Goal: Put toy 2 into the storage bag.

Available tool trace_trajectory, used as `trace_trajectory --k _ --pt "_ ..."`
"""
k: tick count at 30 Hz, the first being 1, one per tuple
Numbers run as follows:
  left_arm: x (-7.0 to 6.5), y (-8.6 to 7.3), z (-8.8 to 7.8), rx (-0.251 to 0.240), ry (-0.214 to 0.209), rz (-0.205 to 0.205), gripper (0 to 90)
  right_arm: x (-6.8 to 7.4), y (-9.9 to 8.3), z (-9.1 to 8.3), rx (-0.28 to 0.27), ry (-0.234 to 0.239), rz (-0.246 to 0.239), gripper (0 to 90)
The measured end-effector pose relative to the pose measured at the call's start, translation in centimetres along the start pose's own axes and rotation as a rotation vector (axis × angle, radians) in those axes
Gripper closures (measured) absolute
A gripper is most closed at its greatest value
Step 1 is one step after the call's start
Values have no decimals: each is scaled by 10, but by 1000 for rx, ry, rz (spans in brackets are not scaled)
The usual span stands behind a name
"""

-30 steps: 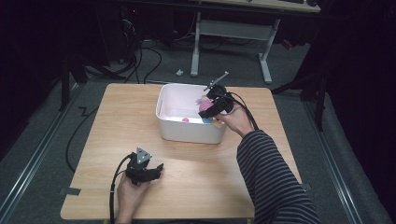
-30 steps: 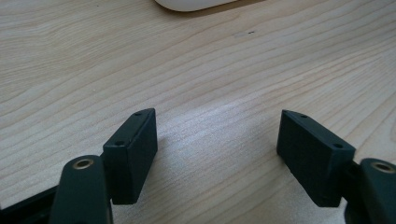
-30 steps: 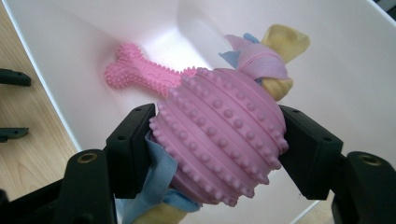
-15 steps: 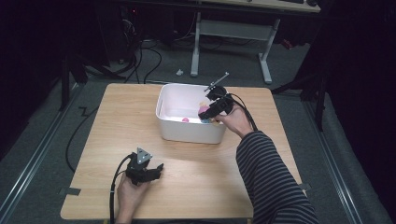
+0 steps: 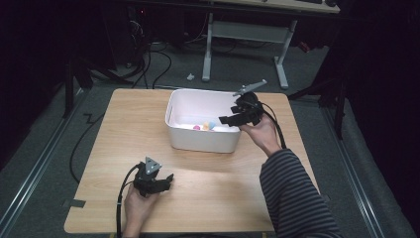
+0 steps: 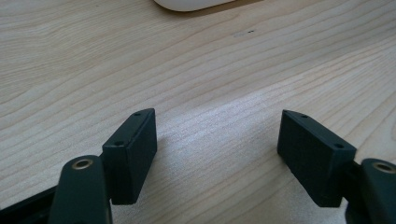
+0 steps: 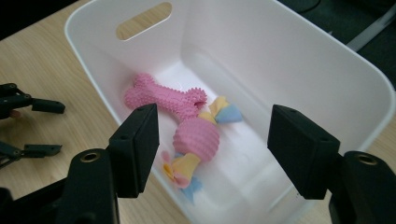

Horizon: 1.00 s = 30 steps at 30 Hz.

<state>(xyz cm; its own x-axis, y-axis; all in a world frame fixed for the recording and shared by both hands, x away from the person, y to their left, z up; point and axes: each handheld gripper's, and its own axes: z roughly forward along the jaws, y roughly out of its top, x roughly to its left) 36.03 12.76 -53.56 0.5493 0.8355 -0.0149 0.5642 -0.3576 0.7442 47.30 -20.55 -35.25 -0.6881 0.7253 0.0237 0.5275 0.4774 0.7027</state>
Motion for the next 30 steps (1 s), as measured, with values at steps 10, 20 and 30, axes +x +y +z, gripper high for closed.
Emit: trace_trajectory --k 10,20,30 --pt "0 0 0 -2 1 -1 288 3 -72 -54 -101 -69 78 383" --pt "0 0 0 -1 0 -1 288 9 -153 -40 -115 -114 134 389" --pt "0 0 0 0 1 -1 288 7 -229 11 -53 -209 226 379"
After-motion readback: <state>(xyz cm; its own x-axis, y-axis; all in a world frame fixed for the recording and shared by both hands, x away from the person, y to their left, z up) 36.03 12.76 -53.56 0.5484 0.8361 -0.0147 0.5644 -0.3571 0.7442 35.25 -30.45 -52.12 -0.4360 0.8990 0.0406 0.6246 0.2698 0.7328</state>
